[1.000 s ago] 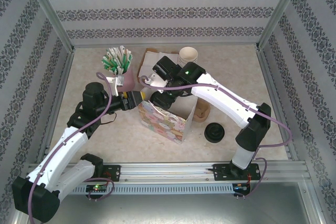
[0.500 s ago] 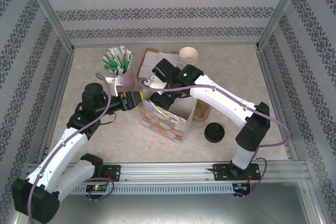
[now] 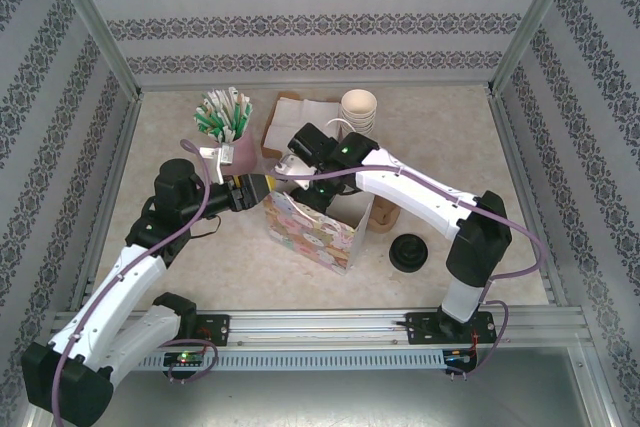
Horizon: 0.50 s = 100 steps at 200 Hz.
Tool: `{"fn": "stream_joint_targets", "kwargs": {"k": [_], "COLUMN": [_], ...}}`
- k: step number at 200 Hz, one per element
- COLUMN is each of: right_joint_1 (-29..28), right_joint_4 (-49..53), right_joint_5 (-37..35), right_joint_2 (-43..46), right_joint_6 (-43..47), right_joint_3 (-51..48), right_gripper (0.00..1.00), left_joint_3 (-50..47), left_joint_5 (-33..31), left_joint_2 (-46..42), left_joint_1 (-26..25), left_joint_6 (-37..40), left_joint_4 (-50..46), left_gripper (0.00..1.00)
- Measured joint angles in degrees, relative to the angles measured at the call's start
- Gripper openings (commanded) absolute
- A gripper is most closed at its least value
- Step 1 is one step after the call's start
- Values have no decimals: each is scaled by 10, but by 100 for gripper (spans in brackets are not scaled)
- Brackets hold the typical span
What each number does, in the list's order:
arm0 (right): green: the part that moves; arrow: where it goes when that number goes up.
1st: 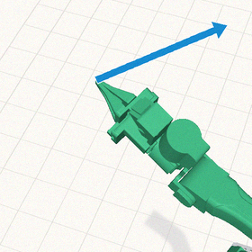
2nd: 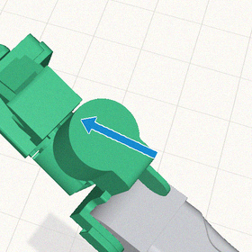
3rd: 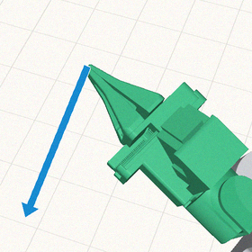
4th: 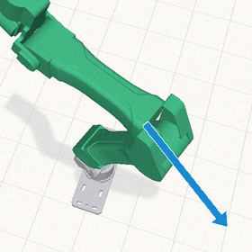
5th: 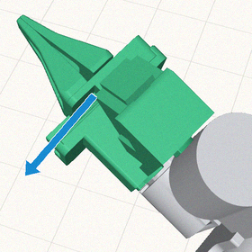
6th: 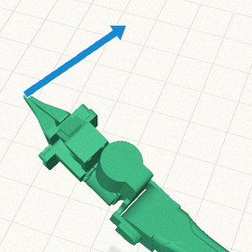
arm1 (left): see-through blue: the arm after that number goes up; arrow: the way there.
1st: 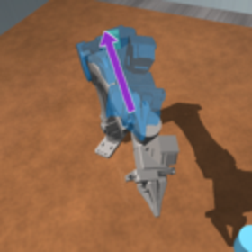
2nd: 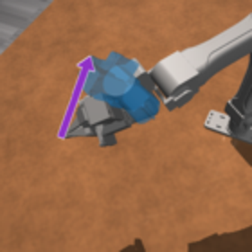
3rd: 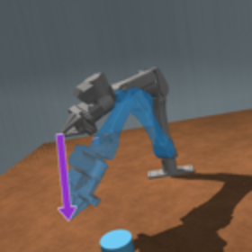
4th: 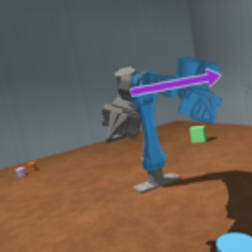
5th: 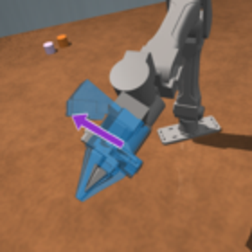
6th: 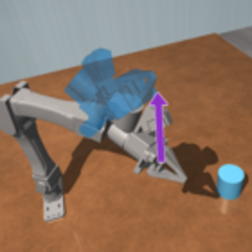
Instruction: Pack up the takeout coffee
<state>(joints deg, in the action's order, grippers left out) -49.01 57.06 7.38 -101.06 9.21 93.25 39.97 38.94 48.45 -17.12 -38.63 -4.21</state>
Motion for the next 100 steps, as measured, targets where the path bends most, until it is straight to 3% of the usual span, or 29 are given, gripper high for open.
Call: {"fn": "stream_joint_targets", "kwargs": {"k": [100], "right_joint_1": [0], "right_joint_4": [-60], "right_joint_5": [6], "right_joint_2": [29], "right_joint_6": [-5], "right_joint_3": [-53], "right_gripper": [55], "left_joint_3": [0], "left_joint_5": [-28], "left_joint_2": [-13], "left_joint_1": [0], "left_joint_6": [4], "left_joint_4": [-1], "left_gripper": [65]}}
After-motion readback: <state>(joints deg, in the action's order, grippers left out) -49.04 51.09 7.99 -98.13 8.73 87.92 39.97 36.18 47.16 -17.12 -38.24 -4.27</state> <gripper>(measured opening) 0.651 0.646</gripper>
